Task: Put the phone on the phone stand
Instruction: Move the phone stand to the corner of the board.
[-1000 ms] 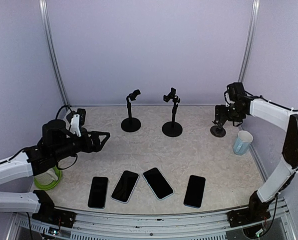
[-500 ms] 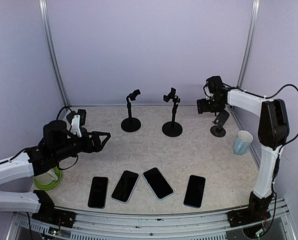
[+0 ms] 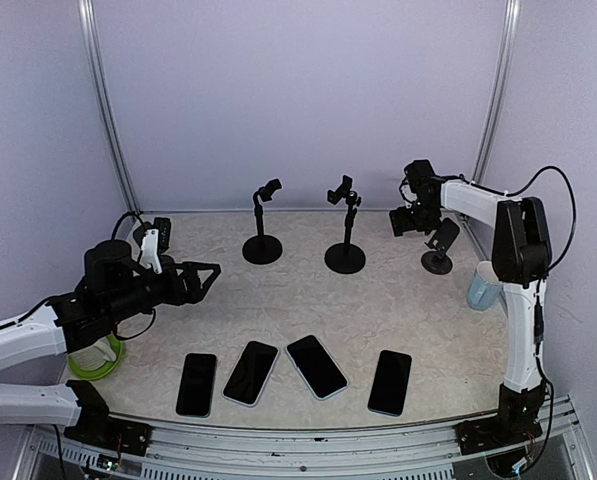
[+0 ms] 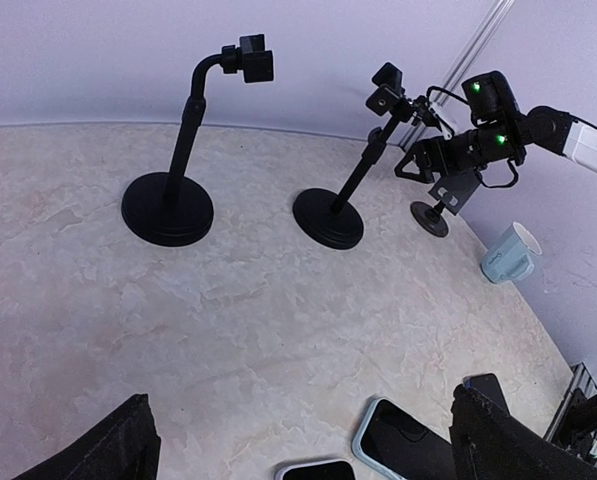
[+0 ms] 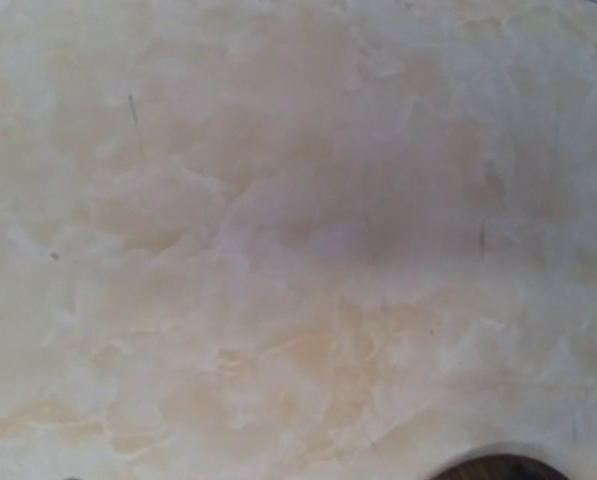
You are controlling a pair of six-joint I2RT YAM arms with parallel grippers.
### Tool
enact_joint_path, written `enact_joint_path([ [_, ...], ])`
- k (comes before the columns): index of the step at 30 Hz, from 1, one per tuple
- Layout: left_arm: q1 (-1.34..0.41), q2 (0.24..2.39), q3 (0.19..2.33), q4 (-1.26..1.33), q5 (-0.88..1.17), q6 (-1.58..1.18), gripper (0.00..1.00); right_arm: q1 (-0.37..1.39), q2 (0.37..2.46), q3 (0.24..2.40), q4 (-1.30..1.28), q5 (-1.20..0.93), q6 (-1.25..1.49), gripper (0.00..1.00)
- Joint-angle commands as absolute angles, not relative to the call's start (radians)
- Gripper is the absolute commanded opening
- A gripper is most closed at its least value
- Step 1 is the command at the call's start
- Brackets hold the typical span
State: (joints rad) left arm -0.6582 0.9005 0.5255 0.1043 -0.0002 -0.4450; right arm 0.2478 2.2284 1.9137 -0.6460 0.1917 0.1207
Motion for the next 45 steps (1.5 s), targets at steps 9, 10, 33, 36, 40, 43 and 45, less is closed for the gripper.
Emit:
enact_joint_path([
  [9, -0.664, 0.935, 0.524, 0.144, 0.003, -0.449, 0.99, 0.216, 2.277, 1.881, -0.666, 0.073, 0.082, 0.89],
  [10, -0.664, 0.937, 0.523, 0.146, 0.004, -0.449, 0.99, 0.217, 2.275, 1.875, -0.665, 0.073, 0.08, 0.89],
  [33, -0.664, 0.933, 0.509, 0.153, 0.009, -0.464, 0.99, 0.215, 2.175, 1.774, -0.74, 0.045, 0.033, 0.88],
  [36, -0.664, 0.926, 0.506, 0.151, 0.008, -0.465, 0.99, 0.214, 2.167, 1.772, -0.751, 0.048, 0.029, 0.88],
  [40, -0.664, 0.915, 0.504, 0.146, 0.006, -0.466, 0.99, 0.211, 2.163, 1.768, -0.768, 0.059, 0.02, 0.87],
  [43, -0.664, 0.909, 0.502, 0.142, 0.003, -0.465, 0.99, 0.208, 2.161, 1.757, -0.77, 0.055, 0.015, 0.87],
  [45, -0.664, 0.907, 0.501, 0.14, 0.004, -0.466, 0.99, 0.207, 2.16, 1.756, -0.77, 0.052, 0.012, 0.87],
])
